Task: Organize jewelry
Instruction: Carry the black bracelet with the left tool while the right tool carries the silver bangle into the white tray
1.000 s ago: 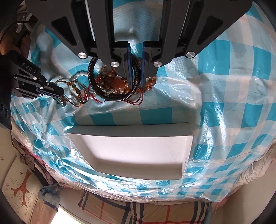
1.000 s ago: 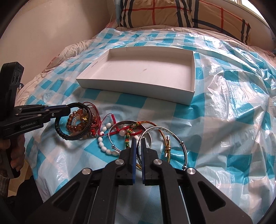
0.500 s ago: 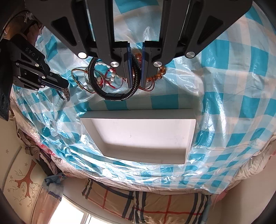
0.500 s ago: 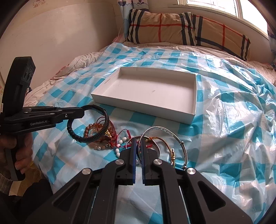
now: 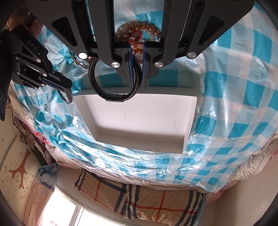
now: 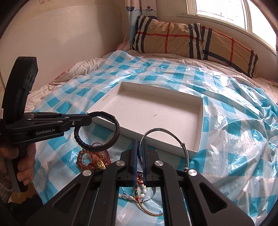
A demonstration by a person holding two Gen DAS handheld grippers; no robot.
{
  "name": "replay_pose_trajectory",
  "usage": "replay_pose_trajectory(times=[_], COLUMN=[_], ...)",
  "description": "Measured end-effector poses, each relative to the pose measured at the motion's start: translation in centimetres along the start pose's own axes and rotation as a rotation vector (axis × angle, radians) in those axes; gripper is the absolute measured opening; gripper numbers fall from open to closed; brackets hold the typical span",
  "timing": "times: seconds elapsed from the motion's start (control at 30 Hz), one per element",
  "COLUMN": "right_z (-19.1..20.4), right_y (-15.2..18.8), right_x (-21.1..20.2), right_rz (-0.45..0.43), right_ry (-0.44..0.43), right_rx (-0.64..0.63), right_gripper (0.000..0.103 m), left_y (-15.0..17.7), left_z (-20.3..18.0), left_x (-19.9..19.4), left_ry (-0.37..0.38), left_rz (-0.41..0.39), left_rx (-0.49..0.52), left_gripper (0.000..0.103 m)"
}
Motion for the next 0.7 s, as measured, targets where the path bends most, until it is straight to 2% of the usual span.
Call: replay_pose_trajectory(times=[0.7], right_z=[-1.1], right_y=[-2.5], right_x=[6.8], right_rz=[0.007], right_ry=[0.013], right_rx=[-0.046], right_gripper=[0.006], left_y=[-2.5], left_z=[1.5], left_x=[5.8], left_ry=[-0.029], left_rz=[-0.006], left_rx=[-0.016], left_gripper=[0.008])
Point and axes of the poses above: each gripper's, at about its wrist camera, not at the fingertips, and x roughly the way its jaws point, z to its left, y to its underside, the point moved 5 cm from there along x, roughly the way its jaws point, and after that the axes turned 8 degrees about -z, right-handed, at the moved point
